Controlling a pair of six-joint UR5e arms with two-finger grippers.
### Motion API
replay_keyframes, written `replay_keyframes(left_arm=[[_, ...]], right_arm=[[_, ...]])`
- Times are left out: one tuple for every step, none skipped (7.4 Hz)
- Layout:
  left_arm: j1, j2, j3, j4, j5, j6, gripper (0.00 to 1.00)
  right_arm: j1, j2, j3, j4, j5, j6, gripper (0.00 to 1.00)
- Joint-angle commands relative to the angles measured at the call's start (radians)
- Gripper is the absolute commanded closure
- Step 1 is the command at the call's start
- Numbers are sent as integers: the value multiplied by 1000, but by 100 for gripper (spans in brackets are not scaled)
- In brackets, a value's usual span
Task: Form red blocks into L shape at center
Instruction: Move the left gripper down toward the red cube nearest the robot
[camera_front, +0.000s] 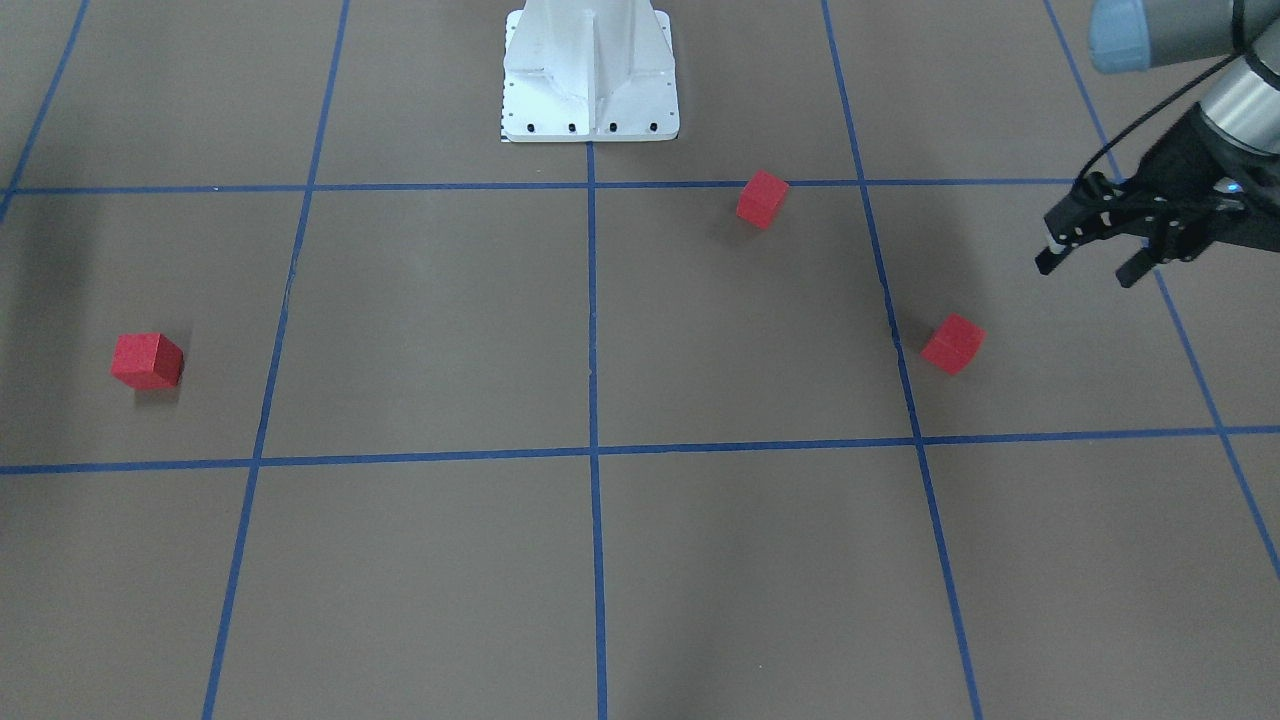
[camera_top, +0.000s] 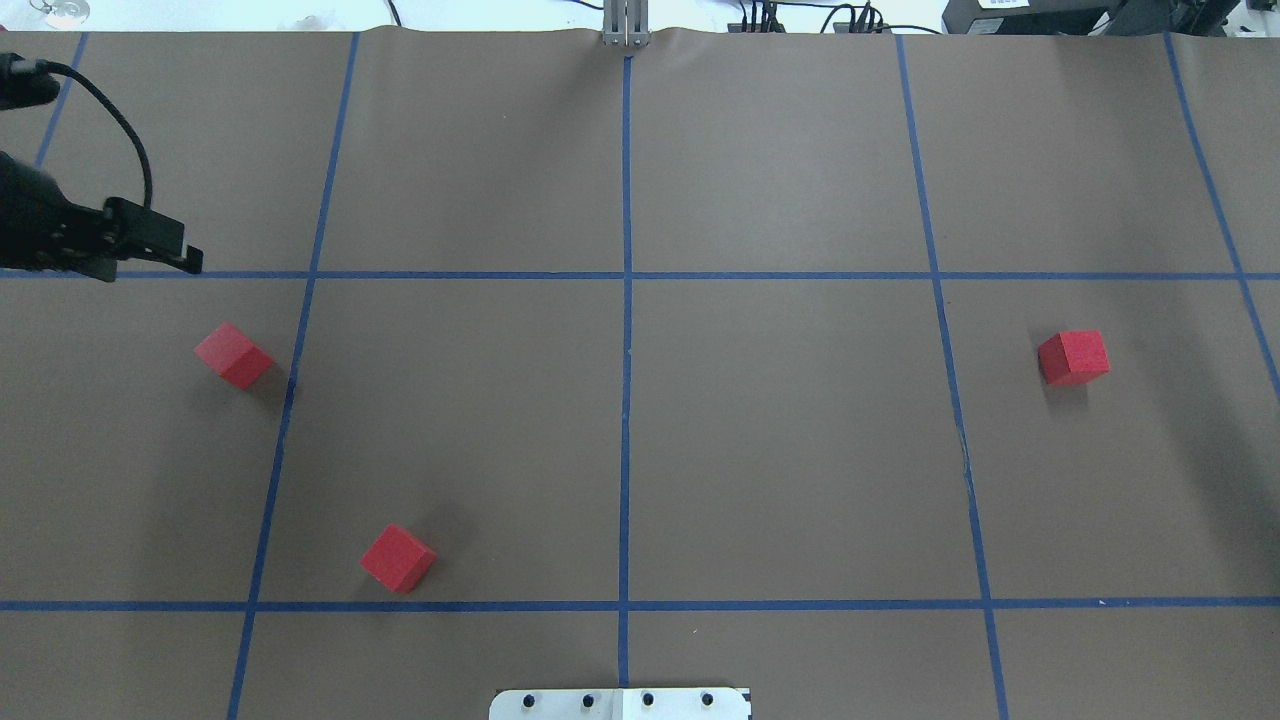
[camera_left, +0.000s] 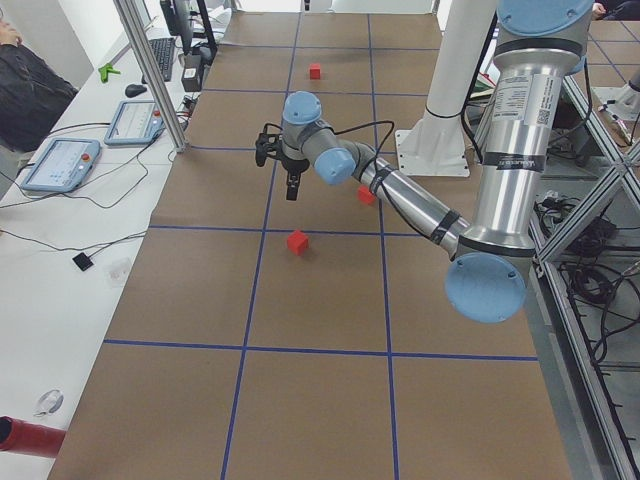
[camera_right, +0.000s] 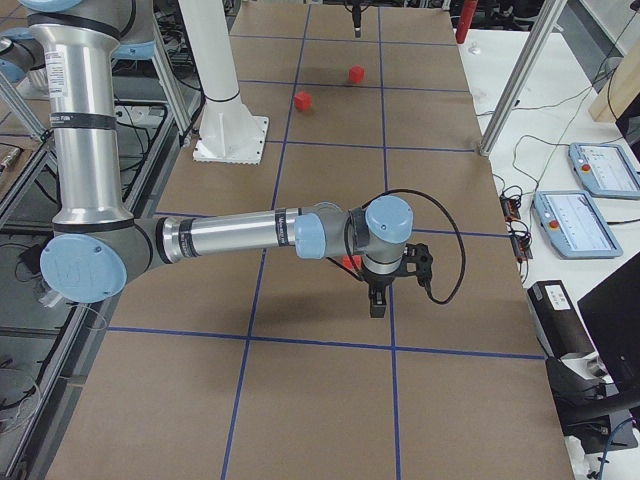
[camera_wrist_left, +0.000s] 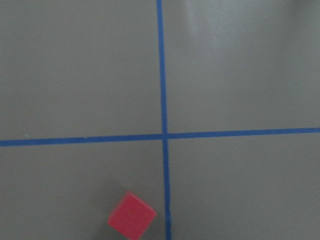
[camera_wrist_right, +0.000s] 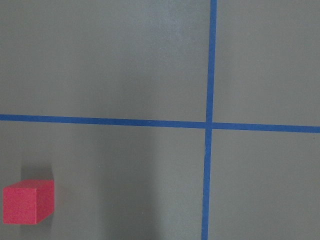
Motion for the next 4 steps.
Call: replay_keyframes(left_arm=[[210, 8, -25, 15, 250, -347, 0], [281, 13, -34, 70, 334, -467, 0], [333, 7, -49, 133, 385, -573, 0], [374, -39, -51, 214, 393, -692, 0]], right_arm=[[-1, -2, -1, 0, 0, 0, 1], [-1, -4, 0, 0, 2, 0, 1], [-1, -4, 0, 0, 2, 1, 1], [-1, -4, 5, 0, 2, 2, 1]])
